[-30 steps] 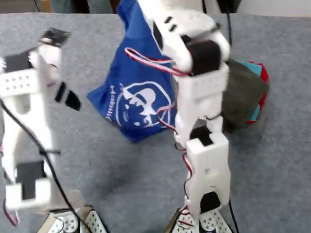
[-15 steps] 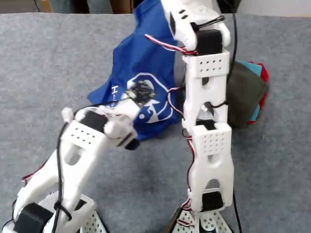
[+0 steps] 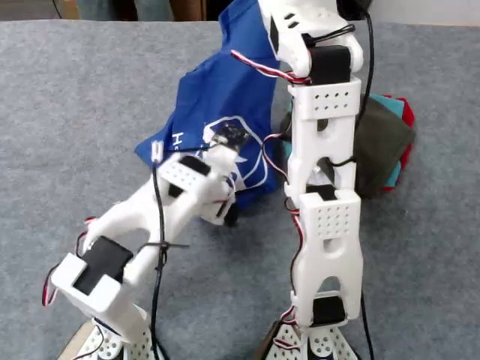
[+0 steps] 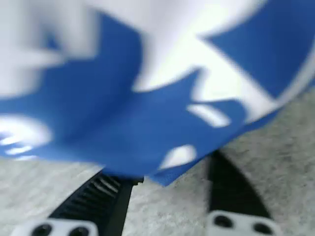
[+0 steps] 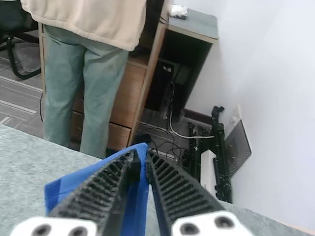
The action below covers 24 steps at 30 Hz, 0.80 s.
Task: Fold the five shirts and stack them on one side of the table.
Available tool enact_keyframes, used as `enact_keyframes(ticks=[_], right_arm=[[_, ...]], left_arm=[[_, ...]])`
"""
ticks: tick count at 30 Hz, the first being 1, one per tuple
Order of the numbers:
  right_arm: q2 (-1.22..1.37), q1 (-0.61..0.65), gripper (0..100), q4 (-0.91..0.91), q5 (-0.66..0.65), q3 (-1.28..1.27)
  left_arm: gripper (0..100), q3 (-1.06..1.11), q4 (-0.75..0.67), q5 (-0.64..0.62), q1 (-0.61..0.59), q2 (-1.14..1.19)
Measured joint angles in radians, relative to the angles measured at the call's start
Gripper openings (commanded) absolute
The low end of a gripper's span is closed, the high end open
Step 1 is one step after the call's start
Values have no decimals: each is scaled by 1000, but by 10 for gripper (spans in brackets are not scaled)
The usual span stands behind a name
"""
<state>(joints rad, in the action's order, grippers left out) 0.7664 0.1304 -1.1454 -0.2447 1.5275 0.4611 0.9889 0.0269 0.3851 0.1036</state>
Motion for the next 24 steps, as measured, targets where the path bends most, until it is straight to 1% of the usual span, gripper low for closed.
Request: enact_keyframes(ticks=[1,3,6,11,15,19,22,24], right_arm=[[0,-6,15,0,0,0],[0,-12,15,0,2,0],[0,-9,15,-37,0,0],[0,-9,15,-132,0,0],[0,5,15,-176,-2,0],[0,61,15,-275,-41,0],[29,118,15,-353,-49,0],[66,140,15,-371,-49,0]], left_arm=[[52,-28,28,0,-23,0],[27,-75,95,0,-81,-2],[28,-107,189,3,-199,-54],[29,-112,213,95,-459,-224],[29,-112,213,192,-664,-359],[29,-112,213,304,-867,-450],[29,-112,199,416,-1010,-466],[29,-112,198,506,-1097,-466]])
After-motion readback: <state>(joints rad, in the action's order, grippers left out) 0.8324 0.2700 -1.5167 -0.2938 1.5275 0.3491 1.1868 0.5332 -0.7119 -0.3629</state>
